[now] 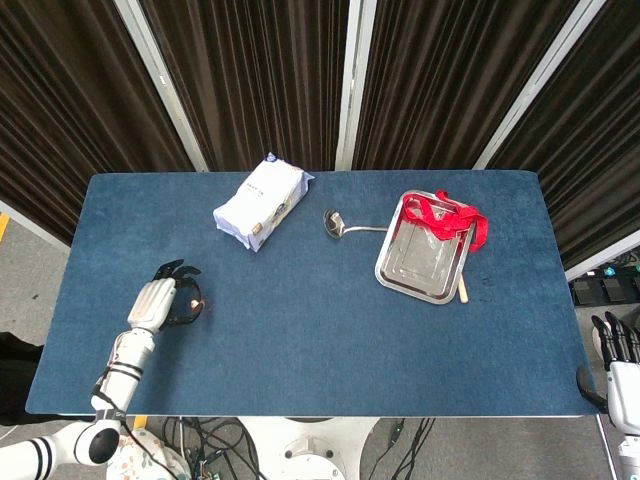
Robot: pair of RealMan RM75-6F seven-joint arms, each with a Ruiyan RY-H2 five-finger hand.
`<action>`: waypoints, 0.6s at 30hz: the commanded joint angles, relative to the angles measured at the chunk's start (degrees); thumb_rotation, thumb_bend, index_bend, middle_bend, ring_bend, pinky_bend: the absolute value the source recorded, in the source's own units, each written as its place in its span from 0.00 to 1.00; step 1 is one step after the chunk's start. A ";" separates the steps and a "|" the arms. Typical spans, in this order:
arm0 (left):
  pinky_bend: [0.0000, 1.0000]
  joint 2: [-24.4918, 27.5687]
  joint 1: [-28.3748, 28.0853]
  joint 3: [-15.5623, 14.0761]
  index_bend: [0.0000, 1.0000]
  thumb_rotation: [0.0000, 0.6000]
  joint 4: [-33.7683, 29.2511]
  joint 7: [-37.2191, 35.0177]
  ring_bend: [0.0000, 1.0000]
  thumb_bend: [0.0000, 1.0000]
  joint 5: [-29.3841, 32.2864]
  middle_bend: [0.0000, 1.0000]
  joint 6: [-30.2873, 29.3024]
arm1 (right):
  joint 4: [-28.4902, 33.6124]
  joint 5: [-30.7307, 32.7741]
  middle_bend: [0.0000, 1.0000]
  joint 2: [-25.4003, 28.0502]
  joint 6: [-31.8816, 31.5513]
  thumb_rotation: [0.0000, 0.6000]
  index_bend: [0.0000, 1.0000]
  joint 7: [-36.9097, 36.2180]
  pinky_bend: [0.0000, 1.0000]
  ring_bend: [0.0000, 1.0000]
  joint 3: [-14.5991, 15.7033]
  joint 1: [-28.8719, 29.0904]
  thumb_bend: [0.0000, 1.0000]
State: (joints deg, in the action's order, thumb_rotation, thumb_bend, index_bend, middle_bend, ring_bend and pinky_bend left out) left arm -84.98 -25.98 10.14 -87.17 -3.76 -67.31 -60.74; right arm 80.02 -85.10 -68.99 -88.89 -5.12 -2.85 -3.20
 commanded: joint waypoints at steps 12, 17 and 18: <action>0.00 -2.49 -1.89 -0.08 0.68 1.00 3.98 0.17 0.05 0.43 2.54 0.23 3.88 | -0.03 0.11 0.00 -0.07 0.35 1.00 0.00 -0.12 0.00 0.00 0.04 0.10 0.37; 0.00 -3.21 -2.21 -0.15 0.68 1.00 5.22 1.04 0.05 0.43 3.32 0.23 4.31 | -0.30 0.11 0.00 -0.14 0.29 1.00 0.00 -0.38 0.00 0.00 0.10 0.01 0.37; 0.00 -3.34 -2.26 -0.18 0.67 1.00 5.45 1.32 0.05 0.43 3.49 0.23 4.35 | -0.35 0.12 0.00 -0.17 0.32 1.00 0.00 -0.42 0.00 0.00 0.11 0.01 0.37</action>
State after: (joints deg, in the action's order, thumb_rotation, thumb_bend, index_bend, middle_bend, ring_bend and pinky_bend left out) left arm -88.20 -28.18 9.99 -81.84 -2.59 -63.96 -56.45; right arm 79.66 -84.98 -69.16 -88.57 -5.53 -2.74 -3.19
